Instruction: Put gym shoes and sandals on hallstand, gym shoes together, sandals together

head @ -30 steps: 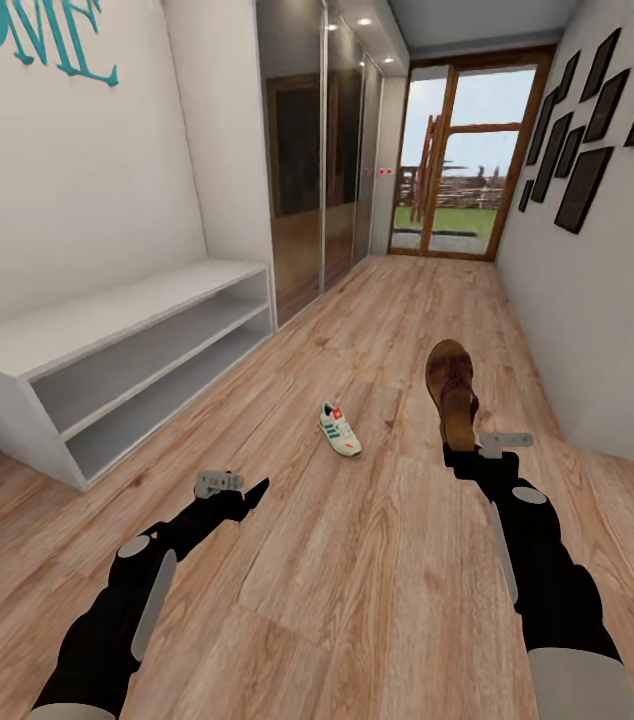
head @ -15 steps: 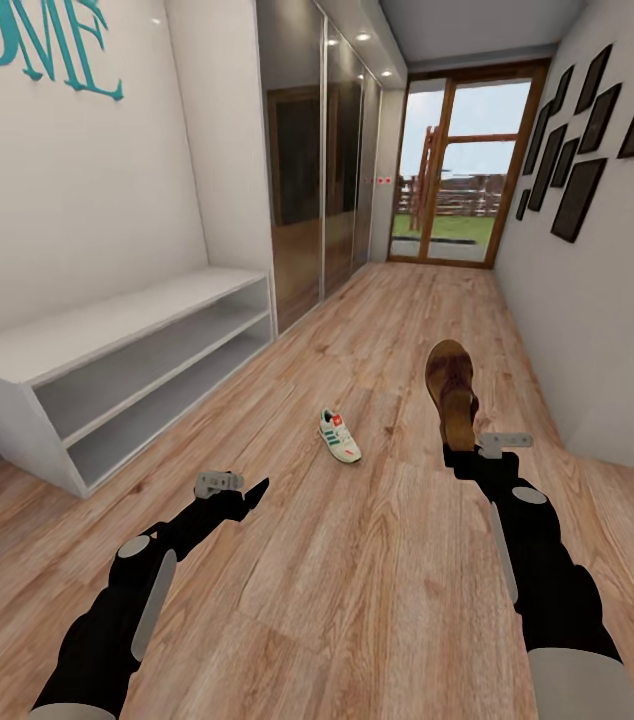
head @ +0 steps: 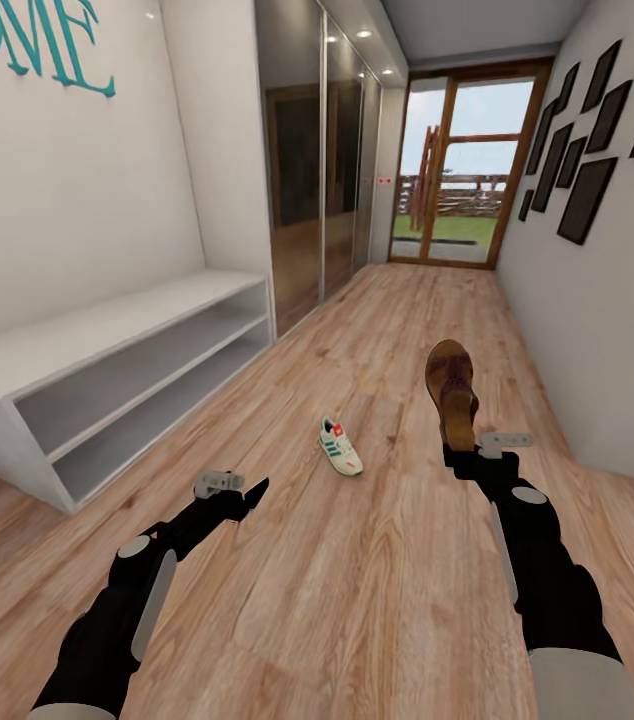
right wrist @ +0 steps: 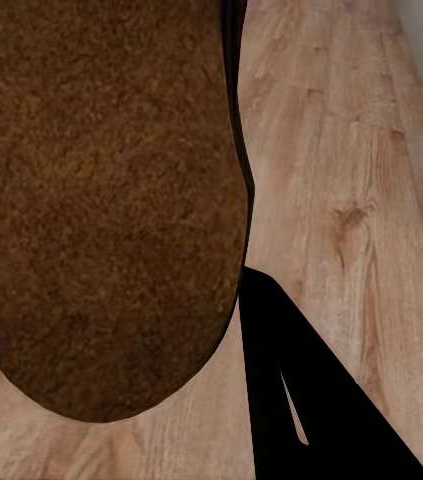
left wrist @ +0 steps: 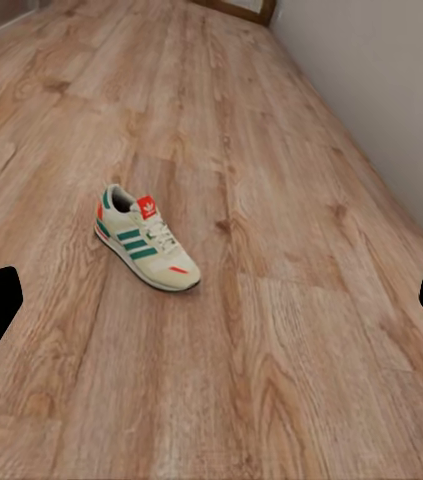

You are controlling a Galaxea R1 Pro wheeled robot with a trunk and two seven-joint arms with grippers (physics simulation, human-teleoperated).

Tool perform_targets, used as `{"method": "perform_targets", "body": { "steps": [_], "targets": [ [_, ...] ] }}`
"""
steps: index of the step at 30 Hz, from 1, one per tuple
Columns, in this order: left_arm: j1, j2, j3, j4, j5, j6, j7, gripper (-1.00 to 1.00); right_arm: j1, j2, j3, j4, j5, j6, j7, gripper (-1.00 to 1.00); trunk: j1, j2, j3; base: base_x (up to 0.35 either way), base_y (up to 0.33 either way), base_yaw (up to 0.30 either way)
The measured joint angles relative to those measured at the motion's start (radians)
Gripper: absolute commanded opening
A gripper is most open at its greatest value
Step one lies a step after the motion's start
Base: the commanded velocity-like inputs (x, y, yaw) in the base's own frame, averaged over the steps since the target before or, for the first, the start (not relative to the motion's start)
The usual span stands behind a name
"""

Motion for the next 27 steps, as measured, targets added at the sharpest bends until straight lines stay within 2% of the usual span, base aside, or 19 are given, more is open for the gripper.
{"method": "perform_targets", "body": {
  "steps": [15, 21, 27],
  "targets": [
    [0.0, 0.0, -0.002, 0.0, 0.0, 0.0, 0.0, 1.0, 0.0, 0.0, 0.001, 0.0, 0.0, 0.0, 0.0, -1.0, 0.0, 0.0, 0.008, 0.346, -0.01, -0.199],
    [0.0, 0.0, -0.003, 0.0, 0.0, 0.0, 0.0, 1.0, 0.0, 0.0, 0.001, 0.0, 0.0, 0.0, 0.0, -1.0, 0.0, 0.0, 0.012, 0.326, -0.111, -0.22],
    [0.0, 0.0, -0.003, 0.0, 0.0, 0.0, 0.0, 1.0, 0.0, 0.0, 0.001, 0.0, 0.0, 0.0, 0.0, -1.0, 0.0, 0.0, 0.014, 0.285, -0.168, -0.052]
  ]
}}
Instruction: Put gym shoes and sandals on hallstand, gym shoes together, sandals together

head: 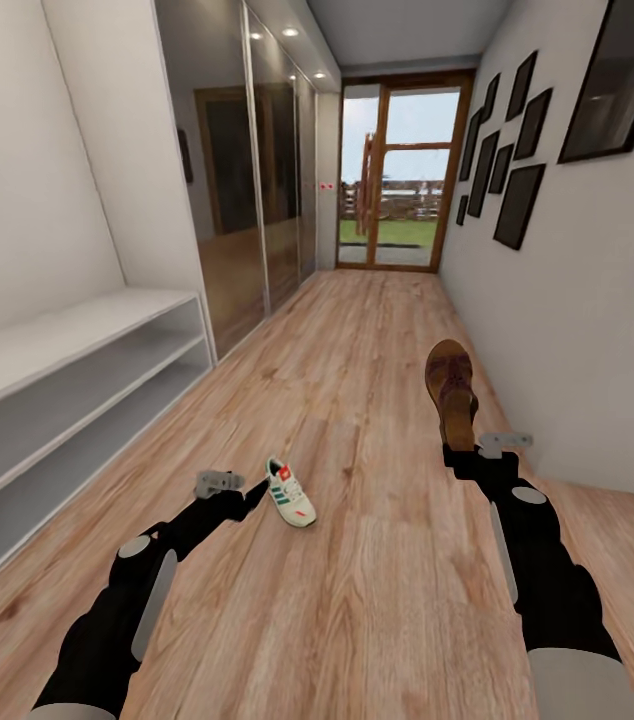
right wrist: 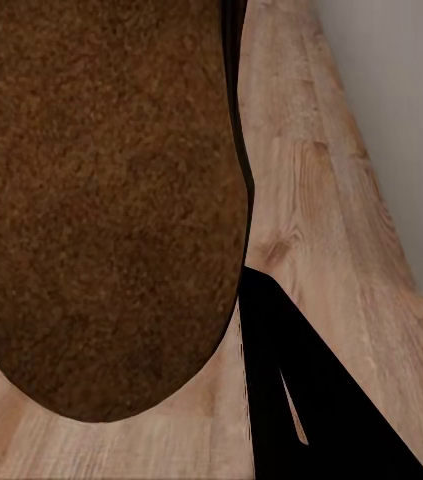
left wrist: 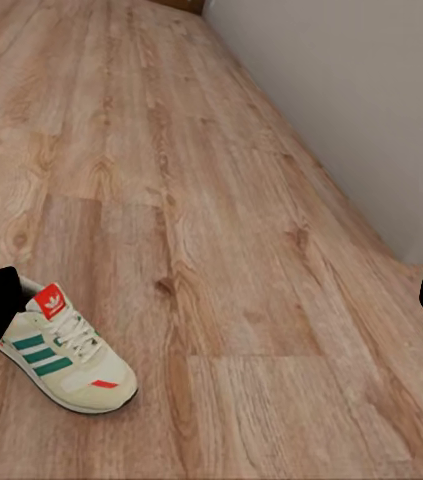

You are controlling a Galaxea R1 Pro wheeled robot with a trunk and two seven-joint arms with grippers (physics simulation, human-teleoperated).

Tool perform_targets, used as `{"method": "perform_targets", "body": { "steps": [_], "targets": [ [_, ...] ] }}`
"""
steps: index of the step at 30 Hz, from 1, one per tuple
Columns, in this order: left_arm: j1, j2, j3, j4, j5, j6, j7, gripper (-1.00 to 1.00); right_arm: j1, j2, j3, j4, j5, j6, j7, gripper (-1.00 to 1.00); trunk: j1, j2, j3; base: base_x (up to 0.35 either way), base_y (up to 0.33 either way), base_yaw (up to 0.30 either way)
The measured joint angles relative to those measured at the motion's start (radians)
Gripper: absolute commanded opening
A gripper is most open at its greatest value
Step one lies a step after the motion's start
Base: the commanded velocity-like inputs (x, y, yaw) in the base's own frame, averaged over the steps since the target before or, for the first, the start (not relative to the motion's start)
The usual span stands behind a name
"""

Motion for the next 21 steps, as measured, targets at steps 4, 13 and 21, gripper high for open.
{"method": "perform_targets", "body": {
  "steps": [4, 13, 21],
  "targets": [
    [0.0, 0.0, 0.0, 0.0, 0.0, 0.0, 0.0, 1.0, 0.0, 0.0, 0.0, 0.0, 0.0, 0.0, 0.0, -1.0, 0.0, 0.0, 0.0, 0.282, -0.172, -0.003],
    [0.0, 0.0, 0.0, 0.0, 0.0, 0.0, 0.0, 1.0, 0.0, 0.0, 0.001, 0.001, 0.0, 0.0, 0.0, -1.0, 0.0, 0.0, 0.0, 0.281, -0.173, 0.0],
    [0.0, 0.0, 0.0, 0.0, 0.0, 0.0, 0.0, 1.0, 0.0, 0.0, 0.008, 0.001, -0.001, 0.0, 0.0, -1.0, 0.0, 0.0, 0.0, 0.281, -0.174, 0.0]
  ]
}}
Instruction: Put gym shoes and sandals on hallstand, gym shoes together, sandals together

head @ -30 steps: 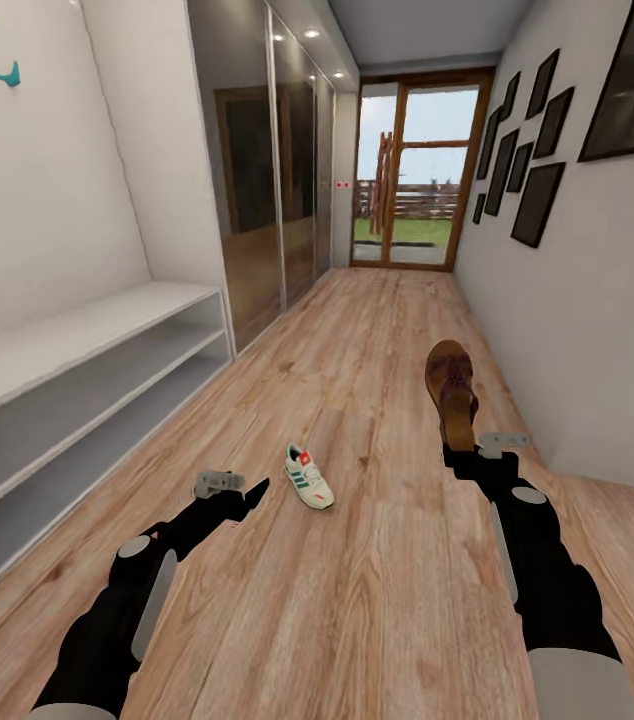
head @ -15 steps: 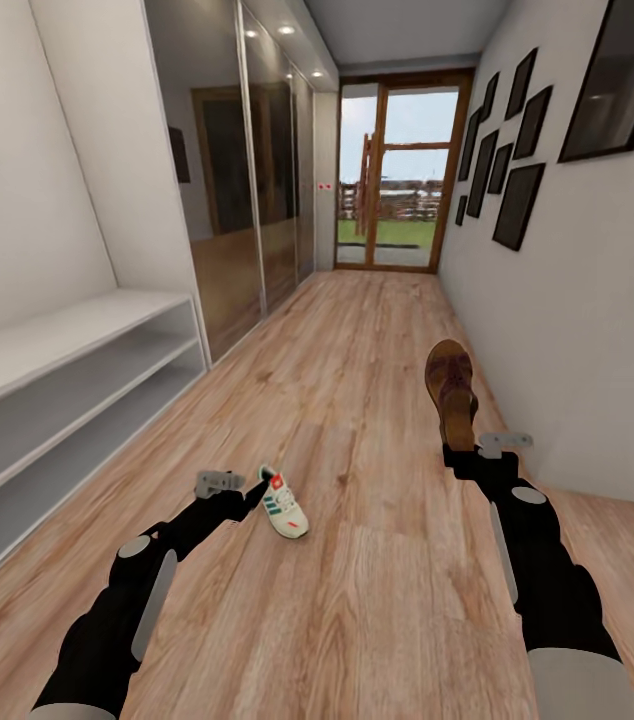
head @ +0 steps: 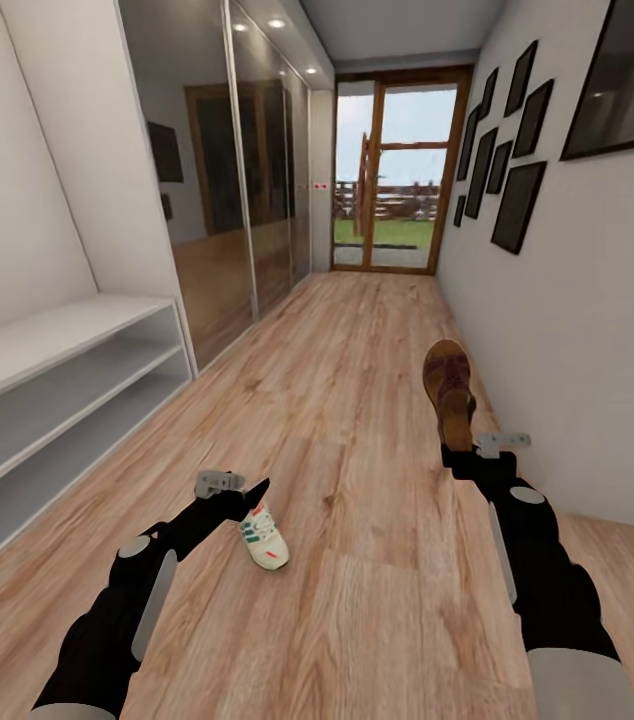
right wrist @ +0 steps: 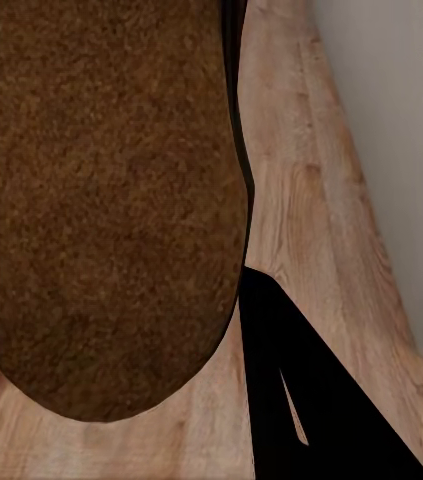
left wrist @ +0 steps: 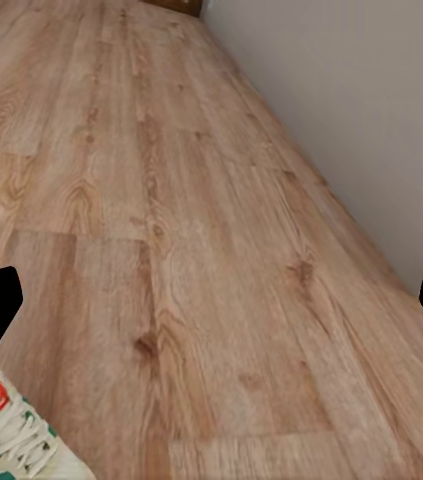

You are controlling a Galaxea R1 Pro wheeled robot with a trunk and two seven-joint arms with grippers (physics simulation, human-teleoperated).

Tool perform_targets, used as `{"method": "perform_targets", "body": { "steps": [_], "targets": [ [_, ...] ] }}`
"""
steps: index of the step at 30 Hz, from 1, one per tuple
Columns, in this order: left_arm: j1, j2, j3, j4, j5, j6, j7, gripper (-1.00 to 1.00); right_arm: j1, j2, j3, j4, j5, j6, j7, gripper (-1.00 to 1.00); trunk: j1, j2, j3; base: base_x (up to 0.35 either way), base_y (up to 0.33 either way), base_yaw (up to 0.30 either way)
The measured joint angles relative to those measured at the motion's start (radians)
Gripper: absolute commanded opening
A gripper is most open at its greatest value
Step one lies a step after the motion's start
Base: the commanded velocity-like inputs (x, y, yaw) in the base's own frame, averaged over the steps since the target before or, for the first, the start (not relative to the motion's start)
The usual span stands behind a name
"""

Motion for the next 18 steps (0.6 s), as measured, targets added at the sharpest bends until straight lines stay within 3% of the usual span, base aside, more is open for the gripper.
{"method": "perform_targets", "body": {
  "steps": [18],
  "targets": [
    [0.0, 0.0, 0.0, 0.0, 0.0, 0.0, 0.0, 1.0, 0.0, 0.0, 0.015, 0.0, 0.001, 0.0, 0.0, -1.0, 0.0, 0.0, 0.0, 0.249, -0.198, 0.0]
  ]
}}
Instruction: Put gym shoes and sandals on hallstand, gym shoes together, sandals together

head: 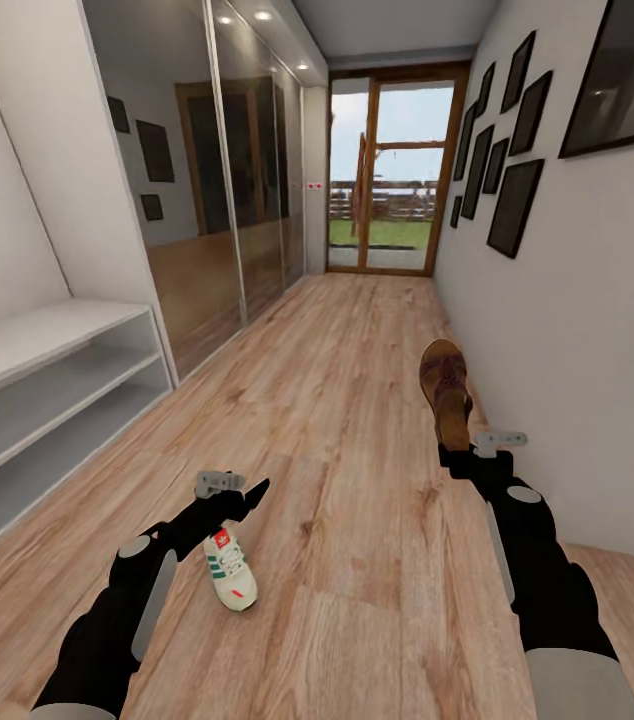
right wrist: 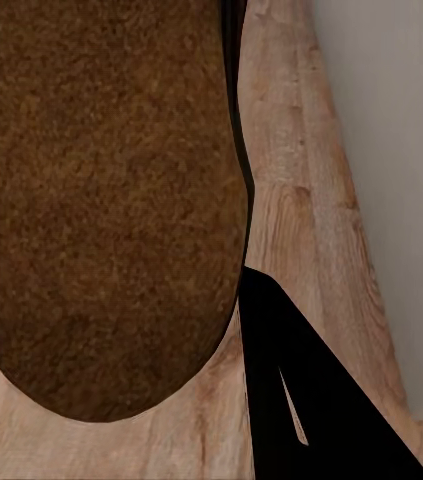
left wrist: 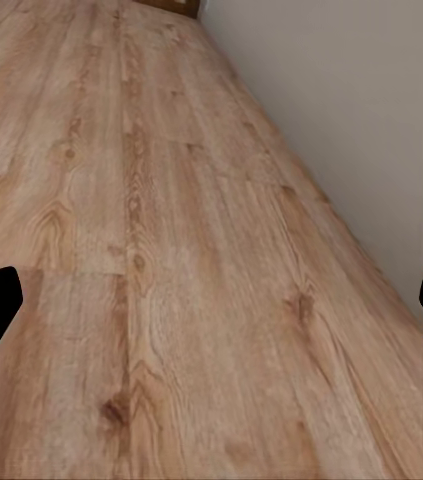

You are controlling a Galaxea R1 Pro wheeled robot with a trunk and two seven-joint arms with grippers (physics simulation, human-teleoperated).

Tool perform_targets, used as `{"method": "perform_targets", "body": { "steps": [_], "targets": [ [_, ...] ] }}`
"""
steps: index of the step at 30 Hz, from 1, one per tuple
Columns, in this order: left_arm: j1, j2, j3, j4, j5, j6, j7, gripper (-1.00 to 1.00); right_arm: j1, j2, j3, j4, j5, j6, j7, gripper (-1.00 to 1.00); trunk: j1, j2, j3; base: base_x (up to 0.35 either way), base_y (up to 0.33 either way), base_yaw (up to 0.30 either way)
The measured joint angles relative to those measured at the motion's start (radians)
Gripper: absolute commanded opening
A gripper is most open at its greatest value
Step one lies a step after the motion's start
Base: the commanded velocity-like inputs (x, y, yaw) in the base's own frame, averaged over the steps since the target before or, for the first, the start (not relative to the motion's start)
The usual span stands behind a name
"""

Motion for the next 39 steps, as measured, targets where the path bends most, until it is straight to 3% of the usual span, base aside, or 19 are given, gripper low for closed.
{"method": "perform_targets", "body": {
  "steps": [28, 39],
  "targets": [
    [0.0, 0.0, 0.0, 0.0, 0.0, 0.0, 0.0, 1.0, 0.0, 0.0, 0.0, 0.0, 0.001, 0.0, 0.0, -1.0, 0.0, 0.0, 0.0, 0.204, -0.233, 0.001],
    [0.0, 0.0, 0.0, 0.0, 0.0, 0.0, 0.0, 1.0, 0.0, 0.0, 0.001, 0.0, 0.002, 0.0, 0.0, -1.0, 0.0, 0.0, 0.0, 0.2, -0.234, 0.244]
  ]
}}
